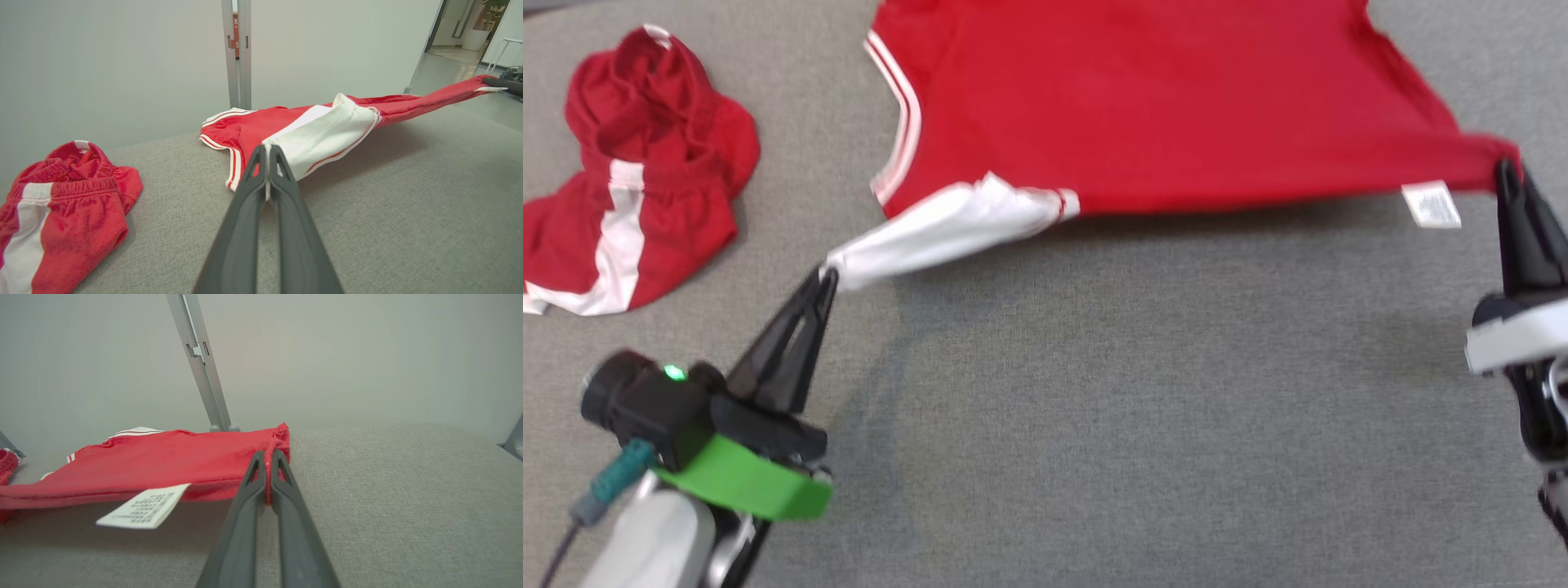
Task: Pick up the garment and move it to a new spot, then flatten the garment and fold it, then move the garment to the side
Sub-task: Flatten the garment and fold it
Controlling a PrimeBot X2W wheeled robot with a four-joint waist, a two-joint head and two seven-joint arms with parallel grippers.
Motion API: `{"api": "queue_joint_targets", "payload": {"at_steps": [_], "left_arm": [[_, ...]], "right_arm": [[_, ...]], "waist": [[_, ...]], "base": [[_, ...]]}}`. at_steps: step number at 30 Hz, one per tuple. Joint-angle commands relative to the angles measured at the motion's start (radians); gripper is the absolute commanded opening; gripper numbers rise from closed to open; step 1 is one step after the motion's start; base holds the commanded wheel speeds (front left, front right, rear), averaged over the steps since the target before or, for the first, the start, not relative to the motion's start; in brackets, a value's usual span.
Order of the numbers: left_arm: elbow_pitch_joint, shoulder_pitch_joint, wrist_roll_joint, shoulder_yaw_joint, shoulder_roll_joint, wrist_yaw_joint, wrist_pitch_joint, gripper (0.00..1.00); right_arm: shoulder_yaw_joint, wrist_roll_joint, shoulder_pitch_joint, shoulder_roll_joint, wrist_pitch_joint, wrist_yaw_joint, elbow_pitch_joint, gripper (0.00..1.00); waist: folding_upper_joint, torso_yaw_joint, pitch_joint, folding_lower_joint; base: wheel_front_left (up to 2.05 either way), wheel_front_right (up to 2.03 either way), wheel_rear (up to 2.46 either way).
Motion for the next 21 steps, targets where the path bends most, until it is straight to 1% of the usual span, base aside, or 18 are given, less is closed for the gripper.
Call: {"api": "queue_joint_targets", "payload": {"at_steps": [1, 6, 12, 16, 19, 21], "left_arm": [[-0.014, 0.064, 0.010, 0.016, -0.021, 0.003, -0.001, 0.00], [-0.049, 0.224, 0.038, 0.077, -0.079, 0.003, -0.001, 0.00], [-0.112, 0.354, 0.081, 0.111, -0.106, 0.003, -0.001, 0.00], [-0.148, 0.386, 0.104, 0.118, -0.117, 0.006, -0.001, 0.00], [-0.129, 0.342, 0.130, 0.112, -0.119, 0.005, -0.001, 0.00], [-0.102, 0.298, 0.147, 0.108, -0.132, 0.008, 0.000, 0.00]], "right_arm": [[-0.025, -0.014, 0.064, 0.011, -0.003, -0.001, -0.018, 0.00], [-0.089, -0.061, 0.235, 0.045, -0.003, -0.001, -0.087, 0.00], [-0.148, -0.091, 0.398, 0.052, -0.003, -0.001, -0.164, 0.00], [-0.160, -0.084, 0.430, 0.060, -0.003, -0.001, -0.184, 0.00], [-0.149, -0.089, 0.397, 0.071, -0.003, -0.001, -0.154, 0.00], [-0.135, -0.094, 0.365, 0.073, -0.001, -0.001, -0.112, 0.00]], "waist": [[0.0000, -0.009, -0.134, 0.0001], [0.0000, -0.001, -0.168, 0.0001], [0.0000, 0.002, -0.163, 0.0001], [0.0000, -0.004, -0.144, 0.0001], [0.0000, -0.007, -0.130, 0.0001], [0.0000, -0.008, -0.118, 0.0001]], "base": [[0.00, 0.00, 0.00], [0.00, 0.00, 0.00], [0.00, 0.00, 0.00], [0.00, 0.00, 0.00], [0.00, 0.00, 0.00], [0.00, 0.00, 0.00]]}}
